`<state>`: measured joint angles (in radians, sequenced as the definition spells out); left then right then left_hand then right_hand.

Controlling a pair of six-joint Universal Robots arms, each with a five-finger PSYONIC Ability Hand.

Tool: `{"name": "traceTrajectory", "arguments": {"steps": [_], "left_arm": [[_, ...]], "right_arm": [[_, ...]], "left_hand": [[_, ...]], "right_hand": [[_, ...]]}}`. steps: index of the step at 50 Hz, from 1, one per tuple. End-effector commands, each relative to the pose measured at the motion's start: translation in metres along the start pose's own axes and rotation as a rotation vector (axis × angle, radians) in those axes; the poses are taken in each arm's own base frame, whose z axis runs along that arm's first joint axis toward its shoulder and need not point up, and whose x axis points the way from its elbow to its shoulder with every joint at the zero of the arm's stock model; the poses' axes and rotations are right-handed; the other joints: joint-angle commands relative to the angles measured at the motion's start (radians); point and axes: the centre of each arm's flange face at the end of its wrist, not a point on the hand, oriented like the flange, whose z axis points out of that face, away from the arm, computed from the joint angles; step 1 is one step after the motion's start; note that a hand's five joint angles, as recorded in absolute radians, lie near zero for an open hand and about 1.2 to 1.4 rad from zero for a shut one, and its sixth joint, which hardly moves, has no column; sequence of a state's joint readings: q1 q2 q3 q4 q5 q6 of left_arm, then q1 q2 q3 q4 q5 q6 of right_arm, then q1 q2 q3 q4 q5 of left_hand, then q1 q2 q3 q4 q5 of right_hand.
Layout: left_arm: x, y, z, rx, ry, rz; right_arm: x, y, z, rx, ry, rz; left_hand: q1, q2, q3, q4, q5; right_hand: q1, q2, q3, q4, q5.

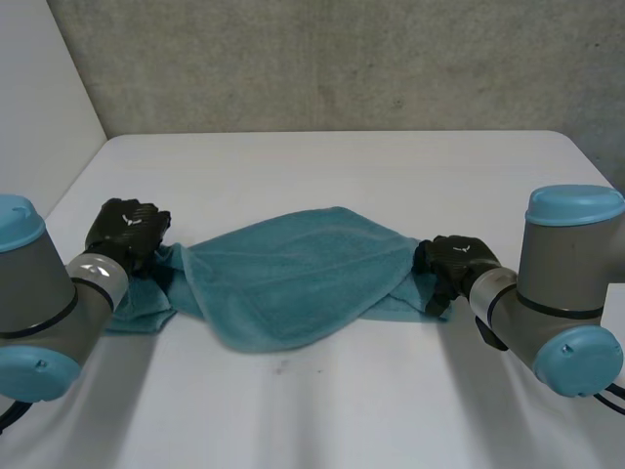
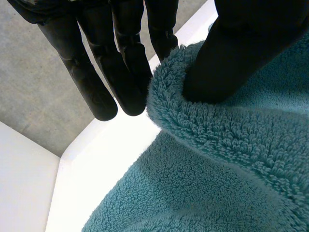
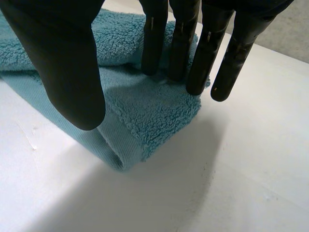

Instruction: Fold the laundry

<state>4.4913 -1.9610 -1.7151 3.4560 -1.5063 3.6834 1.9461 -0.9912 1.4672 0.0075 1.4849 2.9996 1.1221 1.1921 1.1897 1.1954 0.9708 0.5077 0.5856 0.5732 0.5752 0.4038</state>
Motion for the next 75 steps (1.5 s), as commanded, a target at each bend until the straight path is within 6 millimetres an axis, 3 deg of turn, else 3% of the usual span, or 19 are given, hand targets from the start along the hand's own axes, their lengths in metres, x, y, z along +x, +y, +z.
{"name": "traceTrajectory", "arguments": {"steps": [1, 25, 28, 29, 30, 33, 36, 37, 40, 41, 45, 49, 51, 59, 64, 67, 68, 70, 75], "left_arm": [[-0.001, 0.000, 0.000, 0.000, -0.004, -0.002], [-0.002, 0.000, 0.000, 0.000, -0.004, -0.004], [-0.001, 0.001, -0.001, -0.004, -0.002, -0.004], [0.000, 0.001, -0.001, -0.005, -0.001, -0.004], [-0.001, 0.001, -0.001, -0.004, -0.002, -0.004], [-0.002, -0.001, -0.002, 0.000, -0.005, -0.004], [-0.007, -0.007, -0.005, 0.014, -0.023, -0.003], [-0.008, -0.010, -0.006, 0.019, -0.026, -0.004], [-0.019, -0.024, -0.012, 0.056, -0.057, -0.006], [-0.019, -0.024, -0.012, 0.056, -0.057, -0.005], [-0.046, -0.052, -0.031, 0.124, -0.127, -0.007], [-0.071, -0.069, -0.046, 0.158, -0.195, -0.014], [-0.080, -0.072, -0.052, 0.154, -0.215, -0.015], [-0.075, -0.058, -0.058, 0.055, -0.140, -0.031], [-0.058, -0.032, -0.047, -0.025, -0.058, -0.046], [-0.043, -0.013, -0.033, -0.087, 0.003, -0.054], [-0.041, -0.009, -0.030, -0.096, 0.010, -0.054], [-0.040, -0.005, -0.017, -0.096, 0.012, -0.052], [-0.052, -0.024, 0.017, 0.014, -0.044, -0.031]], "right_arm": [[0.000, 0.000, -0.001, 0.002, -0.002, 0.000], [-0.001, 0.010, 0.011, -0.020, -0.002, -0.003], [-0.001, 0.011, 0.012, -0.020, 0.000, -0.004], [-0.001, 0.011, 0.012, -0.017, 0.003, -0.002], [0.000, 0.009, 0.014, -0.004, 0.007, -0.002], [0.003, 0.002, 0.014, 0.039, 0.019, -0.004], [0.008, -0.026, 0.001, 0.134, 0.046, -0.010], [0.011, -0.050, -0.012, 0.209, 0.060, -0.020], [0.021, -0.084, -0.033, 0.313, 0.092, -0.032], [0.033, -0.107, -0.047, 0.381, 0.124, -0.036], [0.064, -0.151, -0.085, 0.460, 0.216, -0.092], [0.087, -0.178, -0.119, 0.447, 0.270, -0.197], [0.097, -0.179, -0.123, 0.408, 0.285, -0.233], [0.103, -0.145, -0.096, 0.168, 0.227, -0.350], [0.102, -0.123, -0.075, 0.087, 0.191, -0.350], [0.103, -0.119, -0.070, 0.075, 0.188, -0.345], [0.109, -0.105, -0.046, 0.035, 0.192, -0.330], [0.113, -0.102, -0.032, 0.038, 0.207, -0.331], [0.111, -0.119, -0.005, 0.154, 0.277, -0.333]], "left_hand": [[0.274, 0.204, 0.207, 0.201, 0.251], [0.274, 0.204, 0.207, 0.201, 0.251], [0.274, 0.204, 0.207, 0.201, 0.251], [0.274, 0.204, 0.207, 0.201, 0.251], [0.274, 0.204, 0.207, 0.201, 0.251], [0.274, 0.204, 0.207, 0.201, 0.251], [0.274, 0.204, 0.207, 0.201, 0.251], [0.274, 0.204, 0.207, 0.201, 0.251], [0.274, 0.204, 0.207, 0.201, 0.251], [0.274, 0.204, 0.207, 0.201, 0.251], [0.274, 0.204, 0.207, 0.201, 0.251], [0.274, 0.204, 0.207, 0.201, 0.251], [0.274, 0.204, 0.207, 0.201, 0.251], [0.274, 0.204, 0.207, 0.201, 0.251], [0.274, 0.204, 0.207, 0.201, 0.251], [0.274, 0.204, 0.207, 0.201, 0.251], [0.274, 0.204, 0.207, 0.201, 0.251], [0.274, 0.204, 0.207, 0.201, 0.251], [0.274, 0.204, 0.207, 0.201, 0.251]], "right_hand": [[0.112, 0.034, 0.046, 0.044, 0.041], [0.200, 0.122, 0.134, 0.132, 0.129], [0.392, 0.315, 0.327, 0.325, 0.322], [0.539, 0.461, 0.473, 0.471, 0.468], [0.885, 0.807, 0.820, 0.818, 0.814], [0.889, 0.811, 0.823, 0.821, 0.818], [0.889, 0.811, 0.823, 0.821, 0.818], [0.889, 0.811, 0.823, 0.821, 0.818], [0.889, 0.811, 0.823, 0.821, 0.818], [0.889, 0.811, 0.823, 0.821, 0.818], [0.889, 0.811, 0.823, 0.821, 0.818], [0.889, 0.811, 0.823, 0.821, 0.818], [0.889, 0.811, 0.823, 0.821, 0.818], [0.889, 0.811, 0.823, 0.821, 0.818], [0.889, 0.811, 0.823, 0.821, 0.818], [0.889, 0.811, 0.823, 0.821, 0.818], [0.889, 0.811, 0.823, 0.821, 0.818], [0.889, 0.811, 0.823, 0.821, 0.818], [0.889, 0.811, 0.823, 0.821, 0.818]]}}
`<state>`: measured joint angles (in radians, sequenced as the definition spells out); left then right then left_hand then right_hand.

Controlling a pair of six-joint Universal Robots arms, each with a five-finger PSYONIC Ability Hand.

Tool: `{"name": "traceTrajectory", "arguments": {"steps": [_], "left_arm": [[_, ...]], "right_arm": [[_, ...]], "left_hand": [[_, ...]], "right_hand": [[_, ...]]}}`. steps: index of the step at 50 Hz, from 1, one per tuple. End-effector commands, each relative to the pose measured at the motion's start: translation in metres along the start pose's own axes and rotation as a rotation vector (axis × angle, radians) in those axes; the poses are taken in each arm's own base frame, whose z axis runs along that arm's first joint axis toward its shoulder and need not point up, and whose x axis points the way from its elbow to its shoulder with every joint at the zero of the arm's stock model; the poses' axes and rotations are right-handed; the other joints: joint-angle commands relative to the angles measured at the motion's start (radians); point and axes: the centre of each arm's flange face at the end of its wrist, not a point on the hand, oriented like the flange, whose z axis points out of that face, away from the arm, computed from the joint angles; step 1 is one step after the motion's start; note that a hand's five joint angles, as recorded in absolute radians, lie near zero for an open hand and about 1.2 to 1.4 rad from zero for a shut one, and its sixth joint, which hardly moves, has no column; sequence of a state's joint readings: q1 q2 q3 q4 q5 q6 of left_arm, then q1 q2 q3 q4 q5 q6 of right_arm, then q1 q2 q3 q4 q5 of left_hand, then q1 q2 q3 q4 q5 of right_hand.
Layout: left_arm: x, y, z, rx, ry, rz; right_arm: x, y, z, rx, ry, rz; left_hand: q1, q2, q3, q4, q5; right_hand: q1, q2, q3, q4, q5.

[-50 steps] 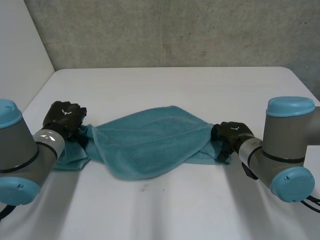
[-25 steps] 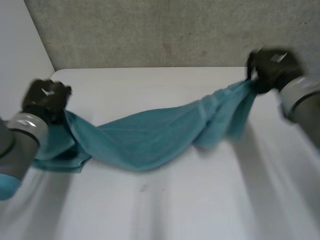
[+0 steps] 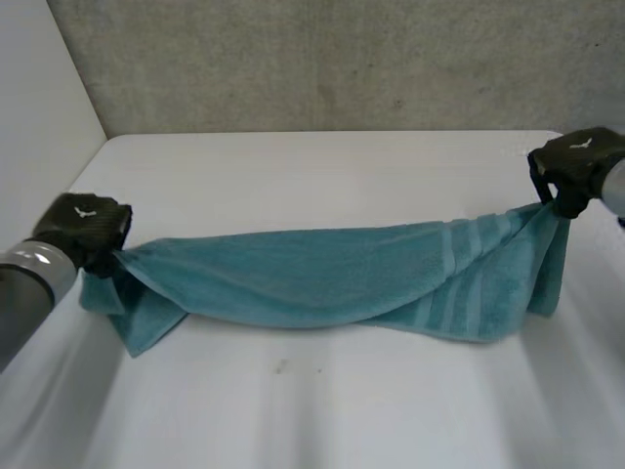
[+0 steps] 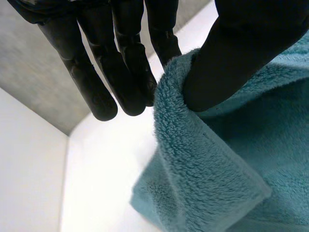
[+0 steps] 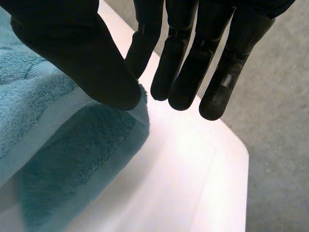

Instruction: Fold the laundry

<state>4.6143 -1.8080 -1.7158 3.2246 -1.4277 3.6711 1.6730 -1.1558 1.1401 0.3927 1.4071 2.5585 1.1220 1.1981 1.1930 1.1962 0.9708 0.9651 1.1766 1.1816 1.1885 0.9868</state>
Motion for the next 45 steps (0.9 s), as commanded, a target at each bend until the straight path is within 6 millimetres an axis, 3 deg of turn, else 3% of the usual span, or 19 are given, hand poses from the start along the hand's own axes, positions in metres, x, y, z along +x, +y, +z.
{"name": "traceTrajectory", "arguments": {"steps": [1, 2, 6, 11, 20, 24, 30, 31, 35, 36, 42, 45], "left_arm": [[-0.014, -0.027, 0.045, 0.137, -0.065, 0.022], [-0.024, -0.047, 0.052, 0.213, -0.104, 0.026], [-0.047, -0.095, 0.054, 0.385, -0.192, 0.028], [-0.049, -0.121, 0.036, 0.463, -0.199, -0.014], [-0.023, -0.085, 0.011, 0.354, -0.129, -0.032], [-0.020, -0.082, -0.005, 0.352, -0.124, -0.035], [-0.019, -0.074, -0.009, 0.332, -0.121, -0.037], [-0.019, -0.073, -0.009, 0.328, -0.118, -0.038], [-0.010, -0.058, -0.004, 0.282, -0.092, -0.039], [-0.002, -0.047, 0.002, 0.243, -0.067, -0.041], [0.012, -0.028, 0.014, 0.182, -0.026, -0.044], [0.020, -0.023, 0.019, 0.173, -0.006, -0.041]], "right_arm": [[0.003, -0.024, 0.042, 0.155, 0.143, 0.028], [0.007, -0.032, 0.043, 0.186, 0.171, 0.036], [0.021, -0.061, 0.038, 0.301, 0.239, 0.089], [0.017, -0.057, 0.030, 0.259, 0.206, 0.099], [-0.012, -0.017, 0.003, 0.005, -0.009, 0.091], [-0.006, -0.025, -0.021, 0.031, -0.021, 0.101], [0.006, -0.029, -0.025, 0.080, -0.042, 0.114], [0.007, -0.029, -0.024, 0.080, -0.046, 0.116], [-0.007, 0.004, 0.010, -0.012, -0.111, 0.147], [-0.013, 0.018, 0.026, -0.042, -0.125, 0.154], [-0.021, 0.045, 0.071, -0.055, -0.075, 0.140], [-0.019, 0.055, 0.085, -0.072, -0.020, 0.124]], "left_hand": [[0.274, 0.198, 0.203, 0.200, 0.251], [0.274, 0.198, 0.203, 0.200, 0.251], [0.274, 0.198, 0.203, 0.200, 0.251], [0.274, 0.198, 0.203, 0.200, 0.251], [0.274, 0.198, 0.203, 0.200, 0.251], [0.274, 0.198, 0.203, 0.200, 0.251], [0.274, 0.198, 0.203, 0.200, 0.251], [0.274, 0.198, 0.203, 0.200, 0.251], [0.274, 0.198, 0.203, 0.200, 0.251], [0.274, 0.198, 0.203, 0.200, 0.251], [0.274, 0.198, 0.203, 0.200, 0.251], [0.274, 0.198, 0.203, 0.200, 0.251]], "right_hand": [[0.431, 0.220, 0.215, 0.208, 0.235], [0.431, 0.220, 0.215, 0.208, 0.235], [0.431, 0.220, 0.215, 0.208, 0.235], [0.431, 0.220, 0.215, 0.208, 0.235], [0.431, 0.220, 0.215, 0.208, 0.235], [0.431, 0.220, 0.215, 0.208, 0.235], [0.431, 0.220, 0.215, 0.208, 0.235], [0.431, 0.220, 0.215, 0.208, 0.235], [0.431, 0.220, 0.215, 0.208, 0.235], [0.431, 0.220, 0.215, 0.208, 0.235], [0.431, 0.220, 0.215, 0.208, 0.235], [-0.516, -0.728, -0.733, -0.740, -0.713]]}}
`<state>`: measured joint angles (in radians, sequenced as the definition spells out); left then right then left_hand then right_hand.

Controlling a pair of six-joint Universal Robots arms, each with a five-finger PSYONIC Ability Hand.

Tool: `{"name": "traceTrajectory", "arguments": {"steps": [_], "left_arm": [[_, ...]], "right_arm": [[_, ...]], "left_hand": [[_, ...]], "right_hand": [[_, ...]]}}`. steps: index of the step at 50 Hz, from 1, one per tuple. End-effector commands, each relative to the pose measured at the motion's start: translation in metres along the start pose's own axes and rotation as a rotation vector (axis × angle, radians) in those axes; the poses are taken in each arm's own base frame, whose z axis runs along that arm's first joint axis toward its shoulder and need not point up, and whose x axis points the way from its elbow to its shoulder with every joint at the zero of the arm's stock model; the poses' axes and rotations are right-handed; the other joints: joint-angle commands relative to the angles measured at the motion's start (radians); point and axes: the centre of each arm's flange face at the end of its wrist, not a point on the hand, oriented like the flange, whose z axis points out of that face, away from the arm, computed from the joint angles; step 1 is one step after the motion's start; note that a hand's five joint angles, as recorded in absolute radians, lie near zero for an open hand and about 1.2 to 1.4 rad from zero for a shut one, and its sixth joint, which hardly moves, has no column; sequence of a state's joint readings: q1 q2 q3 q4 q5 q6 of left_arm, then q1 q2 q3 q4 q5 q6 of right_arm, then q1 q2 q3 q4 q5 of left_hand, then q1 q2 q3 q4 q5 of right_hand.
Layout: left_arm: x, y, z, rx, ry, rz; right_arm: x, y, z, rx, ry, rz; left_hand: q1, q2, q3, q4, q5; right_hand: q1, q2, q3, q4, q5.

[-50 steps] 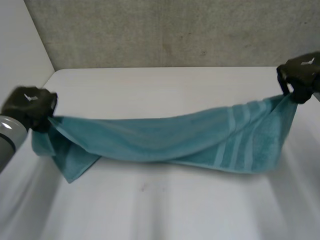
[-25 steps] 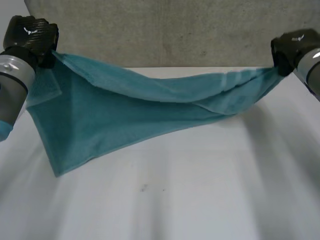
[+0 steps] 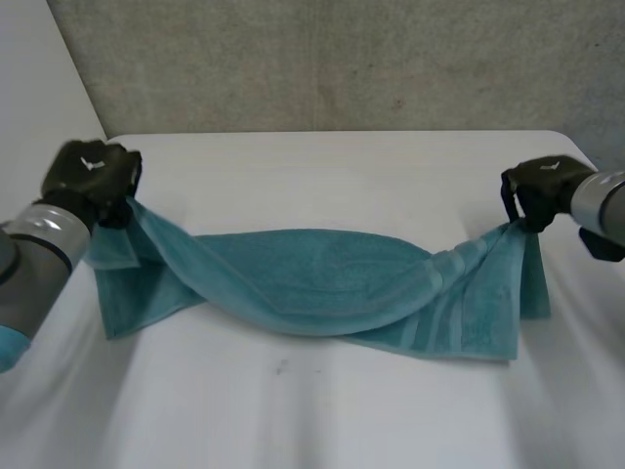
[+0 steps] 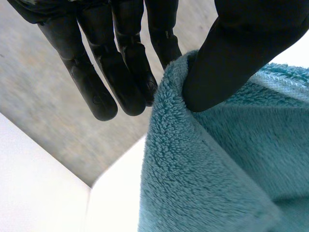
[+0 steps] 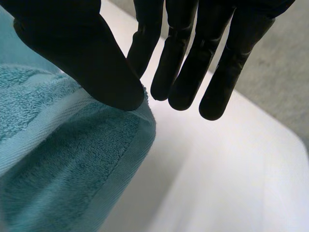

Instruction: Fold the laundry

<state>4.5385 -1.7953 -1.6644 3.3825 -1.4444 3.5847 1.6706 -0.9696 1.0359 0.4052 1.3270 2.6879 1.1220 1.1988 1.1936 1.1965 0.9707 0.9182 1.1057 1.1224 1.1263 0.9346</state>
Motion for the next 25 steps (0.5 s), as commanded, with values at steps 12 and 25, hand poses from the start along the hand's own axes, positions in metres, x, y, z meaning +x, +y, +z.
{"name": "traceTrajectory", "arguments": {"steps": [12, 25], "left_arm": [[0.014, 0.019, 0.012, -0.029, 0.026, 0.001], [0.016, 0.022, 0.009, -0.040, 0.033, -0.004]], "right_arm": [[0.008, -0.023, -0.025, 0.203, 0.171, 0.049], [-0.077, 0.053, -0.095, 0.131, -0.080, 0.045]], "left_hand": [[0.274, 0.197, 0.203, 0.200, 0.251], [0.274, 0.197, 0.203, 0.200, 0.251]], "right_hand": [[-0.660, -0.848, -0.864, -0.868, -0.851], [-0.217, -0.404, -0.421, -0.425, -0.408]]}}
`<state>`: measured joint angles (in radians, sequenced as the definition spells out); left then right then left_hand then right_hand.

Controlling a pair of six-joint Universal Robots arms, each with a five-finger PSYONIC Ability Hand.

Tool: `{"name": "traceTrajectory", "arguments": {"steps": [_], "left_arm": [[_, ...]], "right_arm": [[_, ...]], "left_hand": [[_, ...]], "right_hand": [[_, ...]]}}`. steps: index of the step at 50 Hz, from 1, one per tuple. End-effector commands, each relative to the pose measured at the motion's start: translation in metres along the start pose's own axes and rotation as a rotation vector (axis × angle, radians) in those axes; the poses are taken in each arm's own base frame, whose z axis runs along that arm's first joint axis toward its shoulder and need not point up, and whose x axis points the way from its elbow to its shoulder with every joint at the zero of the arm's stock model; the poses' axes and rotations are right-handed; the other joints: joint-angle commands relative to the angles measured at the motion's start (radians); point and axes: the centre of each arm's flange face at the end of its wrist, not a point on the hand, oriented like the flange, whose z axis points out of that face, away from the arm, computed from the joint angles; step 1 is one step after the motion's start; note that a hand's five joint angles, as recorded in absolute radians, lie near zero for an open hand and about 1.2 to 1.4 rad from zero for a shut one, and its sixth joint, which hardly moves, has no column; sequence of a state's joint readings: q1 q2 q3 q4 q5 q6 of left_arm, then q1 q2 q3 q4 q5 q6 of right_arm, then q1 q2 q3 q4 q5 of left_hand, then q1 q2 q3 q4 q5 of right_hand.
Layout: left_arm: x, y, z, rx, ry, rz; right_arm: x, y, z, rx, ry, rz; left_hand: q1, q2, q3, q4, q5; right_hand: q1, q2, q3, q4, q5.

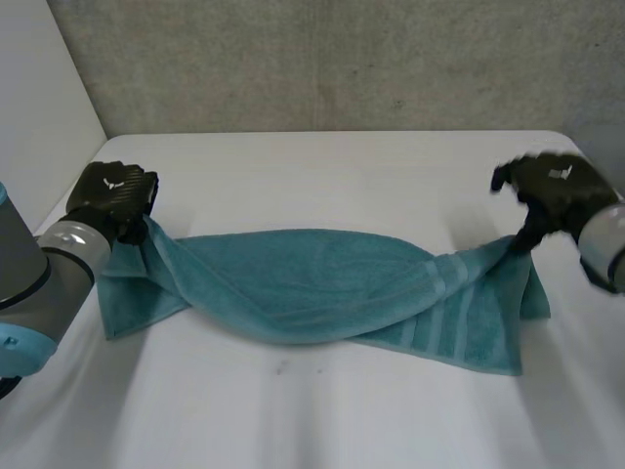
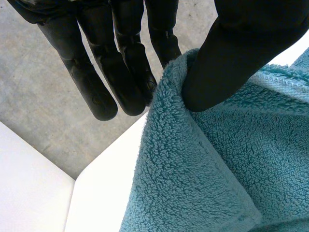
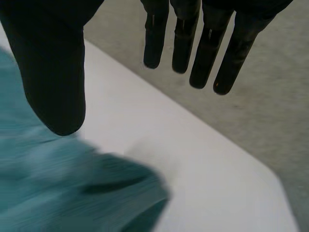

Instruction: Fold the laundry

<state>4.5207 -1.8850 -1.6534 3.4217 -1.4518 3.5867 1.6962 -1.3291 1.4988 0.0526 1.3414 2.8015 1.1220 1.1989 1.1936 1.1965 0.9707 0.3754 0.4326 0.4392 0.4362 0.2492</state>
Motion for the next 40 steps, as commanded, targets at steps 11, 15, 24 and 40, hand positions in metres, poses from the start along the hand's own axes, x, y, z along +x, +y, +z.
{"name": "traceTrajectory", "arguments": {"steps": [11, 15, 24, 40], "left_arm": [[0.003, 0.002, -0.003, -0.011, 0.006, -0.003], [0.004, 0.004, -0.004, -0.013, 0.011, -0.005], [0.005, 0.006, -0.004, -0.021, 0.016, -0.007], [0.006, 0.007, -0.004, -0.022, 0.016, -0.011]], "right_arm": [[-0.069, 0.093, -0.063, -0.147, -0.200, -0.052], [-0.072, 0.105, -0.059, -0.168, -0.211, -0.058], [-0.077, 0.122, -0.052, -0.196, -0.226, -0.100], [-0.074, 0.128, -0.042, -0.177, -0.210, -0.143]], "left_hand": [[0.274, 0.197, 0.203, 0.200, 0.251], [0.274, 0.197, 0.203, 0.200, 0.251], [0.274, 0.197, 0.203, 0.200, 0.251], [0.274, 0.197, 0.203, 0.200, 0.251]], "right_hand": [[0.338, 0.281, 0.274, 0.277, 0.289], [0.338, 0.281, 0.274, 0.277, 0.290], [0.349, 0.292, 0.286, 0.289, 0.301], [0.438, 0.380, 0.374, 0.377, 0.389]]}}
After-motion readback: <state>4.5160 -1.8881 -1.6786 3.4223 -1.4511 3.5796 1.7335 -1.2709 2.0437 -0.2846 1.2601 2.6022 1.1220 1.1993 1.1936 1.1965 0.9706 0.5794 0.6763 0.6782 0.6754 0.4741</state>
